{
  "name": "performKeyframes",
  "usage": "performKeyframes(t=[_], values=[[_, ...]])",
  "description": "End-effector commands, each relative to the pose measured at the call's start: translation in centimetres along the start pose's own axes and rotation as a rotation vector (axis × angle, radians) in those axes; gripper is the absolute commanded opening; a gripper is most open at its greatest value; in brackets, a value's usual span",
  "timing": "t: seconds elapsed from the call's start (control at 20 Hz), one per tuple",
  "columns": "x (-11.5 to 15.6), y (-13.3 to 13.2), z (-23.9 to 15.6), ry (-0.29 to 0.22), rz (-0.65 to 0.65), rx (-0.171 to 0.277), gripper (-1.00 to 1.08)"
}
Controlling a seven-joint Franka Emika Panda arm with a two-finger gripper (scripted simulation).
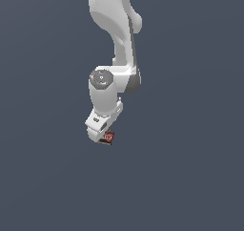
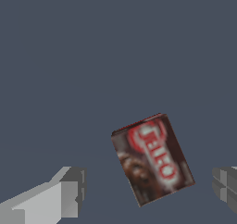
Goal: Pick up the object and move it to a goal position.
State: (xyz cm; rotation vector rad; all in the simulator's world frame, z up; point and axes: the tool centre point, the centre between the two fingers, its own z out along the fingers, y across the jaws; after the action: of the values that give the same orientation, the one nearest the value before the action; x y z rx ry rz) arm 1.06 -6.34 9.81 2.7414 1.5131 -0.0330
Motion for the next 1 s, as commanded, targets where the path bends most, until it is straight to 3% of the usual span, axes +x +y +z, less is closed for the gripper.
performKeyframes(t=[0.0,0.5,0.95], values=[[-0.3,0.3,0.5,0.003,-0.063,0.0,1.0],[-1.3,1.4,2.4,0.016,-0.279,-0.003,1.0],[-1.8,1.9,3.2,0.022,-0.374,-0.005,1.0]])
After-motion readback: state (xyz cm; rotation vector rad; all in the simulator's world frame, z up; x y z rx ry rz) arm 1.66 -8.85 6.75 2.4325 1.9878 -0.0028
